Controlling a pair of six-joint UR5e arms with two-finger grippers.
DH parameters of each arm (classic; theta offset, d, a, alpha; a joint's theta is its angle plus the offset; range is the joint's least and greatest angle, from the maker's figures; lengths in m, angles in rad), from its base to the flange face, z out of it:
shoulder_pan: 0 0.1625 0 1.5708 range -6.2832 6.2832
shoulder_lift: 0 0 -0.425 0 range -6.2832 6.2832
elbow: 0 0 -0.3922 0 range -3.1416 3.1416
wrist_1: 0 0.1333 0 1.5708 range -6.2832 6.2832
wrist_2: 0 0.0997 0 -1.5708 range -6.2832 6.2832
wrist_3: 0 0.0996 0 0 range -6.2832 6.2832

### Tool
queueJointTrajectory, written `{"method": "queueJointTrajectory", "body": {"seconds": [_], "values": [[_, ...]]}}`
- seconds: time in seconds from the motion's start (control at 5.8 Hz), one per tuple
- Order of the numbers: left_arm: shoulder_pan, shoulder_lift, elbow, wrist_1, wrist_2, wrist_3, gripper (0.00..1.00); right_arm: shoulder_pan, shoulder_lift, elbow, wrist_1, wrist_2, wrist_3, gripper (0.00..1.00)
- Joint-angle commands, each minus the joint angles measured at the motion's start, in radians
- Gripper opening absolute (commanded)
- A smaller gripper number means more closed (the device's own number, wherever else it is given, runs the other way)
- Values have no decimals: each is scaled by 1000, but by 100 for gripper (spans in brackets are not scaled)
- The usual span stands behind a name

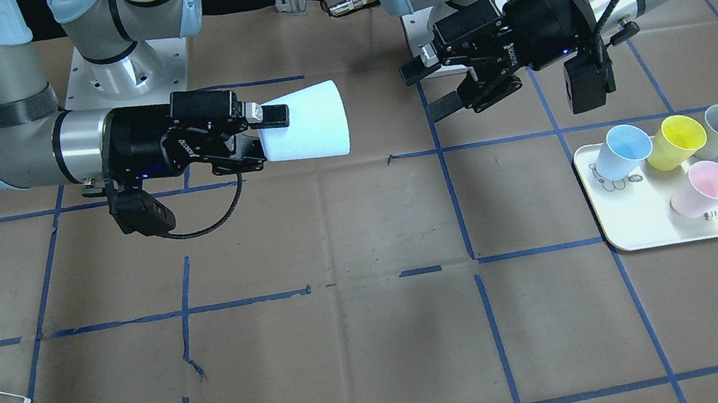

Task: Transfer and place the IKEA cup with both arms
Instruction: 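Carry the cup to table center with right gripper while left gripper approaches, then grasp the cup's rim with the left gripper beside the right gripper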

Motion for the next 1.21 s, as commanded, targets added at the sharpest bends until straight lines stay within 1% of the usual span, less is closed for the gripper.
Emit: {"method": "queueJointTrajectory", "body": {"seconds": [0.0,0.34,0.52,0.69,0.86,1.03], "values": [[-15,-4,7,17,-129,-13,98,10,1,4,-2,22,-5,66],[-58,-28,4,23,-158,-31,98,9,1,4,-4,23,-5,66],[-101,-57,11,25,-159,-68,98,12,1,3,-4,23,-5,66],[-120,-59,10,25,-158,-85,98,13,1,3,-4,23,-5,66],[-141,-54,10,25,-150,-82,91,13,1,3,-4,23,-5,66],[-146,-53,8,23,-147,-70,52,13,1,1,-4,23,-4,66]]}}
